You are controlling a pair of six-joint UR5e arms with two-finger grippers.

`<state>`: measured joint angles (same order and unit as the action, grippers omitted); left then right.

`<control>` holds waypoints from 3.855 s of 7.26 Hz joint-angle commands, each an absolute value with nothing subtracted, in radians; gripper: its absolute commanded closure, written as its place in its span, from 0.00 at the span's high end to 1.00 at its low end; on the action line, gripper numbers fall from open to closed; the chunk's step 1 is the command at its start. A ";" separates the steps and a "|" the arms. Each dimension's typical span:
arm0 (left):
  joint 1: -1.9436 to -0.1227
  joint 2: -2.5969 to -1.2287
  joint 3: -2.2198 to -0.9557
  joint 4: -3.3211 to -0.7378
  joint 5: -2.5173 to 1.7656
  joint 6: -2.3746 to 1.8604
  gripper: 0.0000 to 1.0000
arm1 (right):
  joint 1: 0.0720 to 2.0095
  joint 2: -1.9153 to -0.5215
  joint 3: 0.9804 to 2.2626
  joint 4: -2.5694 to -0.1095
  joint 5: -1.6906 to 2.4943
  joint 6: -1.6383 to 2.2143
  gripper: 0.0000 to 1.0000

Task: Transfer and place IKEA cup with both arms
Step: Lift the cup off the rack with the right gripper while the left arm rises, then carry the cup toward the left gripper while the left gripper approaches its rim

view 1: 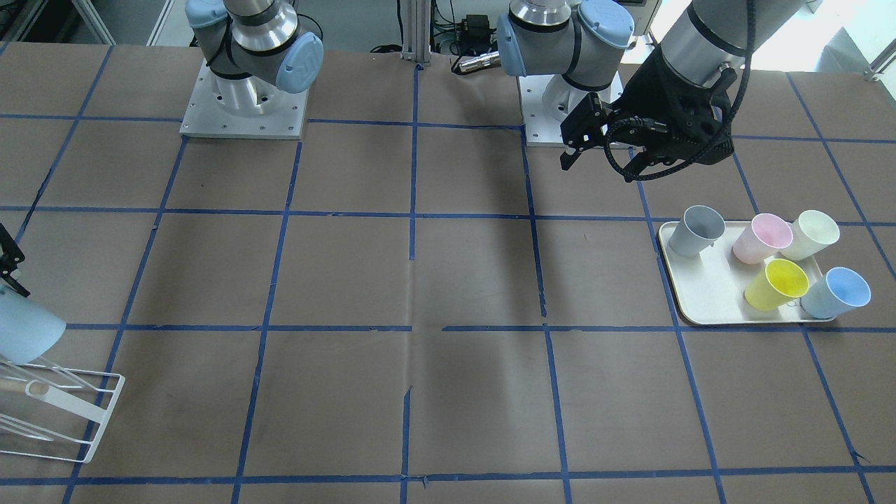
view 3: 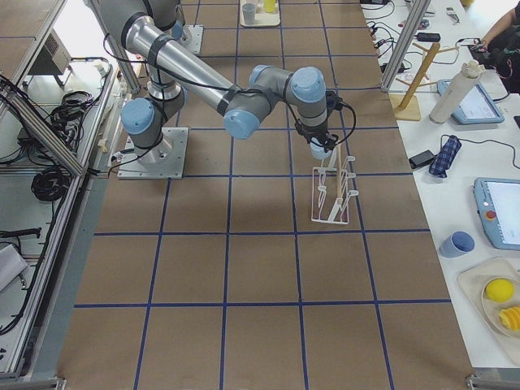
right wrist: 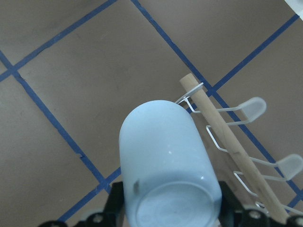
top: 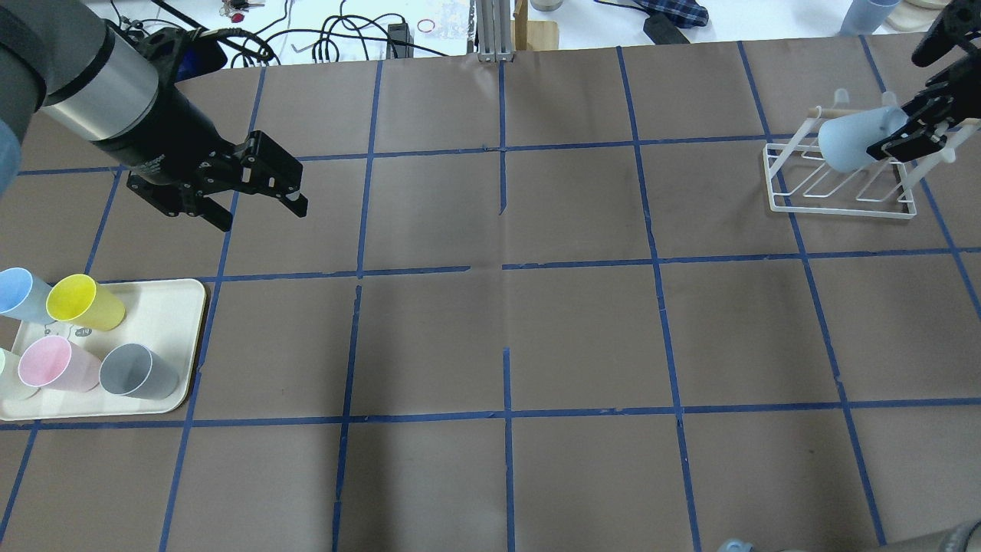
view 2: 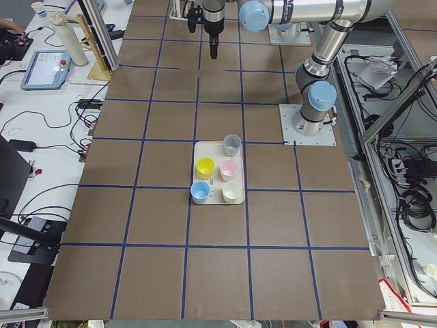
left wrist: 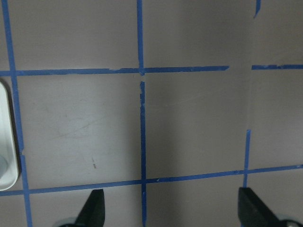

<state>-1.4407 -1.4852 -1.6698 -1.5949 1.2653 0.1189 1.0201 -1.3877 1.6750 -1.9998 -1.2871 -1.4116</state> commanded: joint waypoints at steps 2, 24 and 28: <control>-1.428 -1.494 -1.672 -1.601 0.889 0.115 1.00 | 1.020 -1.451 1.680 -1.837 -1.243 -1.259 0.47; -1.466 -1.650 -1.828 -1.467 0.043 0.081 1.00 | 1.287 -1.489 1.683 -0.765 -0.304 -0.819 0.46; -1.540 -1.683 -1.818 -1.407 -0.005 0.080 1.00 | 1.357 -1.517 1.683 -0.758 -0.270 -0.815 0.47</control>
<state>-1.5300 -1.6705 -1.8187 -1.4306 0.0022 0.0799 1.3273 -1.5134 1.6828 -0.7568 -0.2942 -0.8148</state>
